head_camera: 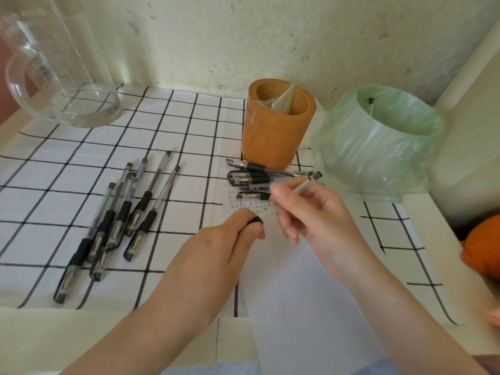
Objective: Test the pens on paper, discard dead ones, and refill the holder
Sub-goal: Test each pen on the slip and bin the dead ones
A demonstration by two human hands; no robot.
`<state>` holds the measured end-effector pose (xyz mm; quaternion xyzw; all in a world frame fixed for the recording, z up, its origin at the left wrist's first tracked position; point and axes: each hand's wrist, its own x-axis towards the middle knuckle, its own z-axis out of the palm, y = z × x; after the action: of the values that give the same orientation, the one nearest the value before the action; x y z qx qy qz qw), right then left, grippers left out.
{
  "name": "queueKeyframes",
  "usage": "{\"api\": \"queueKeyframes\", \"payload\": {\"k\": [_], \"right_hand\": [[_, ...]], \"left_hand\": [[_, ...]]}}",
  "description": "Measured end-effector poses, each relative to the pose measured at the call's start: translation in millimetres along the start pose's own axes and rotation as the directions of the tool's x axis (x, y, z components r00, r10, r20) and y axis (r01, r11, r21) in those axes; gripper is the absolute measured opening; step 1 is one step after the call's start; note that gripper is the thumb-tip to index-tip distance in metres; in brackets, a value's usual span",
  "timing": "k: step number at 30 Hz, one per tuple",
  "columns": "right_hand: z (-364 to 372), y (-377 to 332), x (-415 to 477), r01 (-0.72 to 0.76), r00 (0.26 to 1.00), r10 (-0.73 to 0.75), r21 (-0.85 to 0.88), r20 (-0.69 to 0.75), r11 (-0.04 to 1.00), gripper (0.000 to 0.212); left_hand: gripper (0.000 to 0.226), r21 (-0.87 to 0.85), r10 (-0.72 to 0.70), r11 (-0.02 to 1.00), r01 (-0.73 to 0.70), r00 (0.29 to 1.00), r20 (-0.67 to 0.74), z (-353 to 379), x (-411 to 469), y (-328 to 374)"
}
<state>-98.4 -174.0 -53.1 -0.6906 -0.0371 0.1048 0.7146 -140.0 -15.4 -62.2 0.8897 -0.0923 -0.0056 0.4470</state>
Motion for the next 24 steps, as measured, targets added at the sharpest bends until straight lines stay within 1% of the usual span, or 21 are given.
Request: {"api": "queueKeyframes", "payload": {"k": [3, 5, 8, 10, 13, 14, 16, 19, 22, 24], "right_hand": [[3, 1, -1, -0.024, 0.994, 0.02, 0.034, 0.106, 0.999, 0.016], [4, 0, -1, -0.043, 0.989, 0.032, 0.07, 0.146, 0.997, 0.016], [4, 0, 0, -0.056, 0.987, 0.044, 0.074, 0.151, 0.996, 0.017], [2, 1, 0, -0.055, 0.988, 0.045, 0.071, 0.145, 0.996, 0.017], [0, -1, 0, -0.035, 0.987, 0.026, 0.054, 0.16, 0.998, 0.006], [-1, -2, 0, -0.031, 0.986, 0.025, 0.034, 0.165, 0.999, 0.005], [-3, -3, 2, -0.024, 0.991, 0.024, 0.001, 0.129, 1.0, 0.012], [-17, -6, 7, -0.016, 1.0, 0.018, 0.065, -0.024, 0.998, 0.027], [-28, -8, 13, -0.046, 0.995, 0.056, 0.128, -0.081, 0.991, 0.038], [-25, -7, 14, -0.064, 0.993, 0.074, 0.116, -0.089, 0.991, 0.036]], "left_hand": [[0.029, -0.077, 0.01, 0.997, -0.01, 1.0, -0.001, 0, 1, 3], [0.03, -0.125, 0.019, 0.992, -0.018, 1.0, 0.014, 0, 2, 3], [0.023, -0.181, 0.025, 0.983, -0.017, 0.999, 0.04, -1, 3, 3], [0.022, -0.22, 0.017, 0.975, -0.005, 0.998, 0.056, -2, 3, 5], [0.024, -0.26, 0.0, 0.965, 0.019, 0.997, 0.075, -4, 3, 8], [0.026, -0.239, -0.004, 0.971, 0.023, 0.997, 0.08, -4, 2, 8], [0.035, -0.13, -0.023, 0.991, 0.036, 0.995, 0.096, -3, 1, 6], [0.043, 0.04, -0.07, 0.997, 0.066, 0.991, 0.112, -3, -1, -2], [0.042, 0.251, -0.045, 0.968, 0.005, 0.987, 0.156, -1, -1, -8], [0.049, 0.351, -0.049, 0.936, -0.027, 0.977, 0.208, 2, -2, -9]]}}
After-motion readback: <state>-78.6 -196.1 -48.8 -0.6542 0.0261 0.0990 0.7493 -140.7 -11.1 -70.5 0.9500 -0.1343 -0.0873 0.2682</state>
